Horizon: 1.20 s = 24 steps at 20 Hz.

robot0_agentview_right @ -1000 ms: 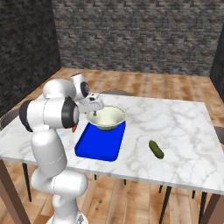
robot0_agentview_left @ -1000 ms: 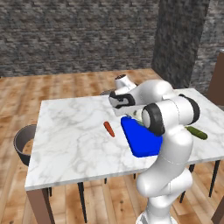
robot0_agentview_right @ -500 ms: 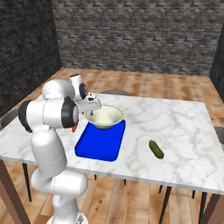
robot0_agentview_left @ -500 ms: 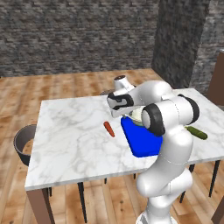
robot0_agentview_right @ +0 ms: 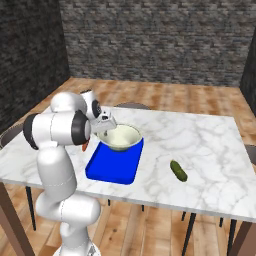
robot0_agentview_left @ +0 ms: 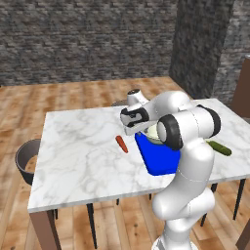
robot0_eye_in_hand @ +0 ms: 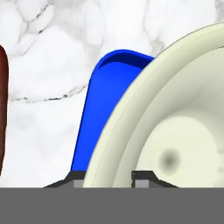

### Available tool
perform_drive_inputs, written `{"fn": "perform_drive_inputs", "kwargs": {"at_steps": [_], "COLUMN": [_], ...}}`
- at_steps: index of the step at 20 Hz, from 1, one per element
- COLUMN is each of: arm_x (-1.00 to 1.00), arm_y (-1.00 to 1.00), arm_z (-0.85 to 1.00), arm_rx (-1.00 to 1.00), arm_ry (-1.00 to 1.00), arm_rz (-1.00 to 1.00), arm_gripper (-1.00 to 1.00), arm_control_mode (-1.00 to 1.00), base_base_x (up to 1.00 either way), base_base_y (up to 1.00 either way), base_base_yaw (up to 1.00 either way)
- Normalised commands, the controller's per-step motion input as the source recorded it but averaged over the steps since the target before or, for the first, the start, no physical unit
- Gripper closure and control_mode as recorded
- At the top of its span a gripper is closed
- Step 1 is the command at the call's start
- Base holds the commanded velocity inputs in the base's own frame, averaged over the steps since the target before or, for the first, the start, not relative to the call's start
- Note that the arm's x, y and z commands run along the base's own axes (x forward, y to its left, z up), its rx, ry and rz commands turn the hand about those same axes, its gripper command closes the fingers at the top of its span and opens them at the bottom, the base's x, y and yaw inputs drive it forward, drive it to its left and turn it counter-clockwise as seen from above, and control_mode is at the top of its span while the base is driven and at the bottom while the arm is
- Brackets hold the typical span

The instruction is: Place the two vegetables and bowl onto the tray for setting up a vegetable dip station.

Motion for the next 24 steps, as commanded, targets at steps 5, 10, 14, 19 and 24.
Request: {"fn": "perform_drive_inputs", "kwargs": {"at_steps": [5, 10, 14, 19, 24], "arm_x": [0.02, 0.05, 0.05, 0.0, 0.0], "arm_y": [0.0, -0.06, -0.05, 0.0, 0.0], "arm_z": [-0.19, -0.08, -0.07, 0.0, 0.0], "arm_rx": [-0.03, 0.0, 0.0, 0.0, 0.0], "arm_ry": [-0.03, -0.03, -0.01, 0.0, 0.0], "arm_rz": [0.0, 0.02, 0.01, 0.01, 0.01], "arm_gripper": [1.0, 1.0, 1.0, 1.0, -1.0], "arm_control_mode": [-1.0, -1.0, -1.0, -1.0, -1.0], "base_base_x": [0.0, 0.0, 0.0, 0.0, 0.0], "base_base_y": [0.0, 0.0, 0.0, 0.0, 0.0], "base_base_yaw": [0.0, 0.0, 0.0, 0.0, 0.0]}}
